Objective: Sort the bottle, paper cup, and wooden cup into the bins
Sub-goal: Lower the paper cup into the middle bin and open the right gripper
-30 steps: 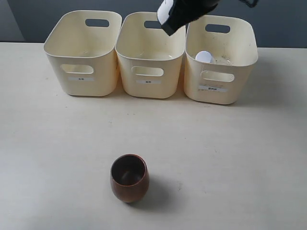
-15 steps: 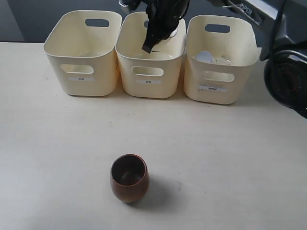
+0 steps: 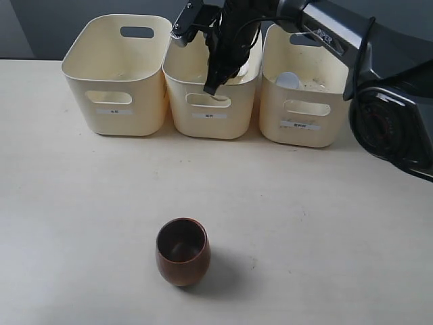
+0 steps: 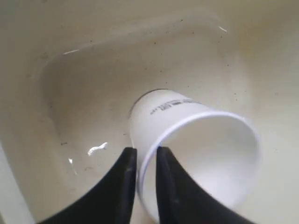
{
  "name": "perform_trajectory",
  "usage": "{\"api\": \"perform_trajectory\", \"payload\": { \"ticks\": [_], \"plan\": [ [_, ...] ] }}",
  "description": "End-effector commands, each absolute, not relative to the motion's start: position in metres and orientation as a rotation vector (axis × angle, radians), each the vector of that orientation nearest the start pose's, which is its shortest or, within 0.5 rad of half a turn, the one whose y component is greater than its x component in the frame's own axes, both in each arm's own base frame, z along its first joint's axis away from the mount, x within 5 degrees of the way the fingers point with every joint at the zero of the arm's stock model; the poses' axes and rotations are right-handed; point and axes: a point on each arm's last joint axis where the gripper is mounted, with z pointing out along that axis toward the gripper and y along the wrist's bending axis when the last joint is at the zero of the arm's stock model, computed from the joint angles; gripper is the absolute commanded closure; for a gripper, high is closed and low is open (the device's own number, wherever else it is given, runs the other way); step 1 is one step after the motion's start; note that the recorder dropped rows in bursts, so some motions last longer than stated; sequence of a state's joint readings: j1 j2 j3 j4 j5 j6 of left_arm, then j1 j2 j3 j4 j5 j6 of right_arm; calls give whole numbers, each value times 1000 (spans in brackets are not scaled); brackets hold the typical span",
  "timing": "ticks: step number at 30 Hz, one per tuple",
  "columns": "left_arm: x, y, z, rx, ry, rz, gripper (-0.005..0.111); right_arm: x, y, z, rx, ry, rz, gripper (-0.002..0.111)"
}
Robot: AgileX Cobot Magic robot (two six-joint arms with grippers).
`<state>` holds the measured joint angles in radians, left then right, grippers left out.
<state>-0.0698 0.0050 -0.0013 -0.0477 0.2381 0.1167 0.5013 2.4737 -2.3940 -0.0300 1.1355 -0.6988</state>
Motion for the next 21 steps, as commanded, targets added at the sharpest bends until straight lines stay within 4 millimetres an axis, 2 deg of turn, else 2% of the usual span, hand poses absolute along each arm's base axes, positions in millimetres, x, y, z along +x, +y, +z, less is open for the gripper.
{"api": "perform_trajectory", "payload": {
  "ticks": [1,21],
  "plan": [
    [55,-5,192,131,1716,-12,107,471,255,213,-1532,2208,-113,85],
    [55,-5,192,131,1716,-12,107,470,256,213,-1529,2216,-82,85]
  ]
}}
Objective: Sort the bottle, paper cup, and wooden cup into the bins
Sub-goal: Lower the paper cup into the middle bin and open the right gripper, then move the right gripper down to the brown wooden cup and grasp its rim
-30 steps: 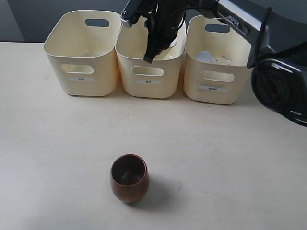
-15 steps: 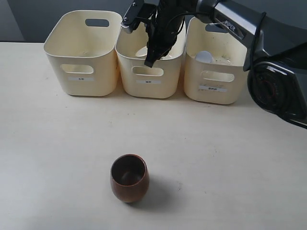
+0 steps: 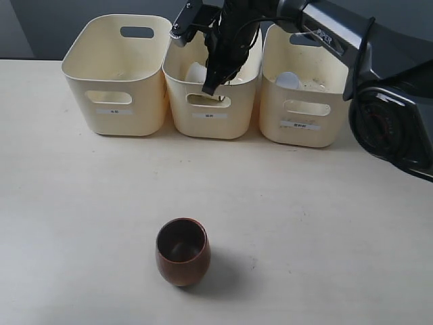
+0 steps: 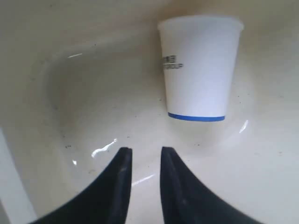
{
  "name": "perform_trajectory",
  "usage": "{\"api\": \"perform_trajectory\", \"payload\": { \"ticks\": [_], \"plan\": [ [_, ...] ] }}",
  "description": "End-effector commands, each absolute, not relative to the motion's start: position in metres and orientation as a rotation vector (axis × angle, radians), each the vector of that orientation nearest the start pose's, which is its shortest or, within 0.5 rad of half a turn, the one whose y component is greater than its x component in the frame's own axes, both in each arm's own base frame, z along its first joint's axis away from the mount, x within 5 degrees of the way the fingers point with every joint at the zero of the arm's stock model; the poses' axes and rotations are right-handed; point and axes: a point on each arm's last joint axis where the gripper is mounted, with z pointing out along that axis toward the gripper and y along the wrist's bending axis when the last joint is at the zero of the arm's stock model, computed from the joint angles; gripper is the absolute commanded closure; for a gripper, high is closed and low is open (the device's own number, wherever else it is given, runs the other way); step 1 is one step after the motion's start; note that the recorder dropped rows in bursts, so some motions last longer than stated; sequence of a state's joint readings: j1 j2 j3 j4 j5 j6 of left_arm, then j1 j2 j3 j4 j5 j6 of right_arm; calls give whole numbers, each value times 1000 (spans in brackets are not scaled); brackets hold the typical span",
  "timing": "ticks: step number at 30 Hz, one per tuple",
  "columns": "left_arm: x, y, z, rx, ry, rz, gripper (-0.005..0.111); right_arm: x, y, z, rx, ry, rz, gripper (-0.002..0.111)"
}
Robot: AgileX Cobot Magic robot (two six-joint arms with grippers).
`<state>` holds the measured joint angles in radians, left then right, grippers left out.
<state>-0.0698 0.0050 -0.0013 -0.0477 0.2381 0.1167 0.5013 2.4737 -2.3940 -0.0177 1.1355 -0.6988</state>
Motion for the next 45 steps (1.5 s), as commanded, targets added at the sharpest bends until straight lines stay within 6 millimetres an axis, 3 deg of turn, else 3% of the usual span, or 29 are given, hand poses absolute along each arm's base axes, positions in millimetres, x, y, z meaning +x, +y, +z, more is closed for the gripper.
{"api": "perform_trajectory", "payload": {
  "ticks": [1,13,21,28,35,45],
  "plan": [
    [55,-5,192,131,1716,-12,107,470,256,213,-1529,2216,-82,85],
    [55,-5,192,131,1716,-12,107,470,256,214,-1528,2214,-82,85],
    [55,-5,192,131,1716,-12,107,464,258,227,-1524,2246,-5,85],
    [55,-5,192,131,1716,-12,107,458,254,270,-1448,2182,-9,85],
    [55,-5,192,131,1716,-12,107,434,256,326,-1349,2108,154,85],
    [55,-5,192,131,1716,-12,107,380,282,354,-1472,2046,129,85]
  ]
}}
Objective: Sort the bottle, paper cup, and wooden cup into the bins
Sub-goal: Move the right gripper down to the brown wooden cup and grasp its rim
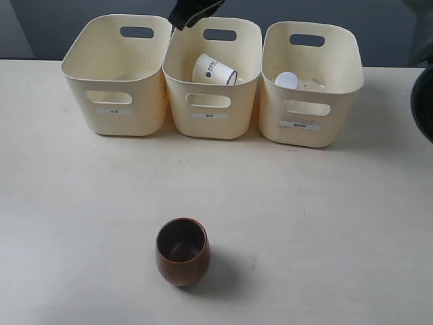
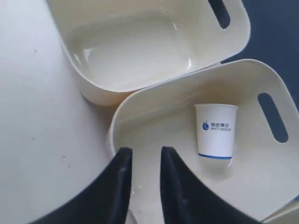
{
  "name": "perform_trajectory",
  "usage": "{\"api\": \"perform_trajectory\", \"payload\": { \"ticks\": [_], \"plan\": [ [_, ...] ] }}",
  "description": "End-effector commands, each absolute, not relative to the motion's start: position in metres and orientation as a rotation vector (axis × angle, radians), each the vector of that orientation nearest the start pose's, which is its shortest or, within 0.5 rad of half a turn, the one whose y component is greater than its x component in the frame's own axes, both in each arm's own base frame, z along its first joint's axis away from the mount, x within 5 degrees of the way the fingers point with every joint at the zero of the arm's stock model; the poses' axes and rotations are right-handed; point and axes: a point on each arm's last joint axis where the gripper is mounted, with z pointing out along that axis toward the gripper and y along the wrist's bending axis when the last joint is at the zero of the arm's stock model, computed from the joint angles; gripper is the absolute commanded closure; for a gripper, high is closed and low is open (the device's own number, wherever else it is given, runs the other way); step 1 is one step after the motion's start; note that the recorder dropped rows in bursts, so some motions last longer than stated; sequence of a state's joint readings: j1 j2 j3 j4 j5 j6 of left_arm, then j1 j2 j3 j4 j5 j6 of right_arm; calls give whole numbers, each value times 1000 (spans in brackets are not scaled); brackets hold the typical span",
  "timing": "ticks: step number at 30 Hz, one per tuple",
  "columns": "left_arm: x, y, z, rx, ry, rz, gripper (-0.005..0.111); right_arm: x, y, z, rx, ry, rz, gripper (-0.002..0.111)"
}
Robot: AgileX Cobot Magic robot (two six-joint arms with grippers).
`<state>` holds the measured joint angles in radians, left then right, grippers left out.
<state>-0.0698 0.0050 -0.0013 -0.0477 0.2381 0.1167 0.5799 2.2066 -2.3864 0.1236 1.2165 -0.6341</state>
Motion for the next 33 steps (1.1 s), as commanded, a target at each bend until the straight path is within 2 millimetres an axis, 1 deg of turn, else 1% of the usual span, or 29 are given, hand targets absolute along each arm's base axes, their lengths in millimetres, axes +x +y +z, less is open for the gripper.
{"api": "perform_trajectory", "payload": {
  "ticks": [1,6,8,9,11,12,15,16,20,22,25,27,29,31,33],
  "plan": [
    [55,-5,192,131,1716,-12,107,373,283,357,-1482,2044,138,85],
    [55,-5,192,131,1716,-12,107,339,286,363,-1562,2041,146,85],
    [55,-5,192,131,1716,-12,107,324,285,362,-1600,2049,149,91],
    [55,-5,192,131,1716,-12,107,317,284,360,-1619,2057,152,96],
    [55,-5,192,131,1716,-12,107,302,282,352,-1669,2079,158,108],
    [55,-5,192,131,1716,-12,107,294,282,345,-1698,2095,166,109],
    [55,-5,192,131,1716,-12,107,272,286,326,-1796,2125,195,105],
    [55,-5,192,131,1716,-12,107,263,287,316,-1844,2133,195,101],
    [55,-5,192,131,1716,-12,107,243,296,295,-1956,2143,198,88],
    [55,-5,192,131,1716,-12,107,234,301,291,-1987,2135,218,83],
    [55,-5,192,131,1716,-12,107,222,311,291,-2012,2121,291,79],
    [55,-5,192,131,1716,-12,107,213,317,291,-2035,2101,321,78],
    [55,-5,192,131,1716,-12,107,206,320,289,-2066,2085,311,78],
    [55,-5,192,131,1716,-12,107,198,322,282,-2103,2086,309,78],
    [55,-5,192,131,1716,-12,107,191,321,271,-2148,2101,296,78]
  ]
}}
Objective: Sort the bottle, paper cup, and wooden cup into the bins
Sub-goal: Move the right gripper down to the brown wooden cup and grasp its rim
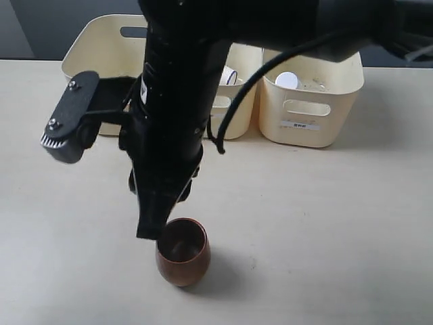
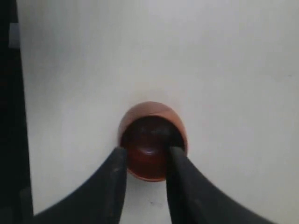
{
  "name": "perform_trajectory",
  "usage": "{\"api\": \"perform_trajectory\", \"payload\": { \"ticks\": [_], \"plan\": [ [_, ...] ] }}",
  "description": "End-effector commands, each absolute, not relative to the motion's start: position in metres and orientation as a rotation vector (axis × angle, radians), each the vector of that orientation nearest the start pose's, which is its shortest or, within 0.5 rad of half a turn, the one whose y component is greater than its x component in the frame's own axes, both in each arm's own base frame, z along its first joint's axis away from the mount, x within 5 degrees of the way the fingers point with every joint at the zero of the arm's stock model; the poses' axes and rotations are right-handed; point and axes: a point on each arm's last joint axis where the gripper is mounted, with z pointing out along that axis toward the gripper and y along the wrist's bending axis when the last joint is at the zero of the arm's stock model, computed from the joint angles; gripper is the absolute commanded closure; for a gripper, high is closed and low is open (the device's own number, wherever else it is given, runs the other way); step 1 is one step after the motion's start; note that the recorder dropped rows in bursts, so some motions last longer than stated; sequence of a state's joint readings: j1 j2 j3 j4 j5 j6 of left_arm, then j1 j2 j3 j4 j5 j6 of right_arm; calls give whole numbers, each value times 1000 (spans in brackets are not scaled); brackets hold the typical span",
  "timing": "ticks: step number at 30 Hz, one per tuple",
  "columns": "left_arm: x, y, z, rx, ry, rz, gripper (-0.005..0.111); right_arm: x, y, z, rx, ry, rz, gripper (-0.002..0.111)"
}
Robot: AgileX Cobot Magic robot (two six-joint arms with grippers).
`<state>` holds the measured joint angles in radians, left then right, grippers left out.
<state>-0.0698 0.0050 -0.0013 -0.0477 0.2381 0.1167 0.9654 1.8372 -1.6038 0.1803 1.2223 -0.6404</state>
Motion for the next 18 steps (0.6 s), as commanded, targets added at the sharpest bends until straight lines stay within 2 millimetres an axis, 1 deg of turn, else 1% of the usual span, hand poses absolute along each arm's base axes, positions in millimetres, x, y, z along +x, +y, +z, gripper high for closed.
{"api": "perform_trajectory", "payload": {
  "ticks": [1,4,9,12,14,15,18],
  "plan": [
    [55,-5,192,131,1716,-12,107,189,320,266,-2168,2107,277,78],
    [55,-5,192,131,1716,-12,107,186,315,254,-2203,2133,243,78],
    [55,-5,192,131,1716,-12,107,184,311,246,-2221,2163,240,78],
    [55,-5,192,131,1716,-12,107,184,312,242,-2226,2174,247,78],
    [55,-5,192,131,1716,-12,107,185,314,235,-2238,2189,243,77],
    [55,-5,192,131,1716,-12,107,186,314,233,-2242,2195,242,75],
    [55,-5,192,131,1716,-12,107,188,318,218,-2268,2224,228,59]
  ]
}}
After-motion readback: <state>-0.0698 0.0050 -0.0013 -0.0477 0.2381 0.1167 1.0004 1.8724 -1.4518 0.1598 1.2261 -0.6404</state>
